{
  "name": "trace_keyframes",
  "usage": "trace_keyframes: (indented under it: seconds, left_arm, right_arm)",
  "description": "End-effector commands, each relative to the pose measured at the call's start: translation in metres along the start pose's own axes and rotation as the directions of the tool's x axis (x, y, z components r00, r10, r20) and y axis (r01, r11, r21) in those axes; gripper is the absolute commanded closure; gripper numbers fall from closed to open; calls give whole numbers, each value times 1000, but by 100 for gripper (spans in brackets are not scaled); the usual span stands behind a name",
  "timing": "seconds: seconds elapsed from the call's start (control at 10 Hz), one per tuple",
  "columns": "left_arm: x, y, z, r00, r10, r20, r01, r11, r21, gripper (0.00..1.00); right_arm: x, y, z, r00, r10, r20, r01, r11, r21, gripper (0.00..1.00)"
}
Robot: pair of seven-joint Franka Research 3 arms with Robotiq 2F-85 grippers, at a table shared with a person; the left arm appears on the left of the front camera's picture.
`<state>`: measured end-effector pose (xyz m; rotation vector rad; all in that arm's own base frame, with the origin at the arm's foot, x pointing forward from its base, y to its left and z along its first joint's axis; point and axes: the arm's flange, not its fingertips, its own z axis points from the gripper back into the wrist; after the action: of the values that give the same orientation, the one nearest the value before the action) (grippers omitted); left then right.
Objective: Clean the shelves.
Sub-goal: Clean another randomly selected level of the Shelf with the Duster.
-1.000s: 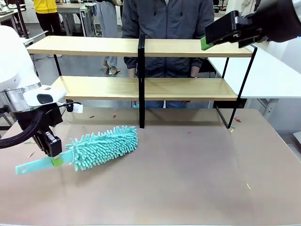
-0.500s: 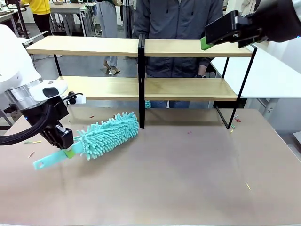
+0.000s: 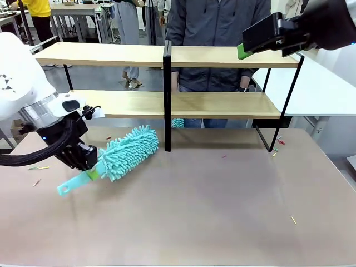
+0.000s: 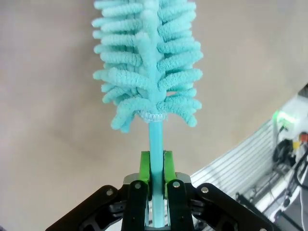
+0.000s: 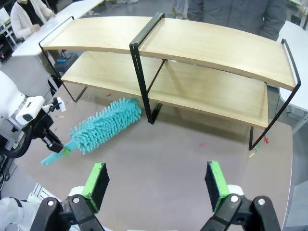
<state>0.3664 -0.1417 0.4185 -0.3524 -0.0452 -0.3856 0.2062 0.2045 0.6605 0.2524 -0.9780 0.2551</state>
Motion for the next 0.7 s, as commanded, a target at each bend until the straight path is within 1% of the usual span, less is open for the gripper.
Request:
trace_keyframes:
  seconds: [0.0, 0.1, 0.2, 0.4, 0.6]
  left_arm:
    - [24, -8, -14, 994, 65, 85, -69, 997, 45, 88]
    - [32, -5, -20, 994, 81, 73, -86, 994, 69, 88]
    - [36, 0, -22, 991, 104, 80, -111, 990, 88, 88]
    - [43, 8, -25, 988, 120, 94, -129, 986, 105, 88]
    - [48, 14, -28, 981, 136, 139, -154, 980, 128, 88]
  right_arm:
    - [-1, -1, 0, 1000, -7, 1, 7, 1000, 1, 0]
    - [-1, -1, 0, 1000, -7, 1, 7, 1000, 1, 0]
    - [-1, -1, 0, 1000, -7, 1, 7, 1000, 1, 0]
    - [-1, -1, 0, 1000, -7, 1, 7, 1000, 1, 0]
    - [-1, -1, 0, 1000, -7, 1, 7, 1000, 1, 0]
